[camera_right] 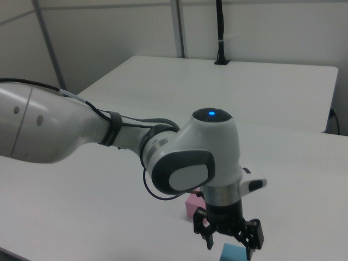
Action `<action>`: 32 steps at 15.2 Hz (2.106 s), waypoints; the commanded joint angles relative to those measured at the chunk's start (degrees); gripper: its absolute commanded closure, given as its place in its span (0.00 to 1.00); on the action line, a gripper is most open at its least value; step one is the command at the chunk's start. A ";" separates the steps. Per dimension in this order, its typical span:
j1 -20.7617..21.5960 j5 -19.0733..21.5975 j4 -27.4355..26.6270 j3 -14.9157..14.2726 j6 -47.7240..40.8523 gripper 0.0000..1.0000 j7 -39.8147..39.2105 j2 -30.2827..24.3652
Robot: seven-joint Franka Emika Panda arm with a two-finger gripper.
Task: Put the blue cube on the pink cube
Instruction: 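Close the gripper on the light-blue cube and lift it, then carry the held blue cube over the pink cube and lower it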
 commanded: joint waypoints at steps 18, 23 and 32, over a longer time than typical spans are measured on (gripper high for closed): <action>2.01 3.90 10.27 6.93 -12.76 0.54 13.02 1.17; 2.18 3.90 12.22 13.36 -12.51 0.54 22.35 1.35; 3.76 2.67 12.22 16.00 -7.50 0.54 29.66 4.16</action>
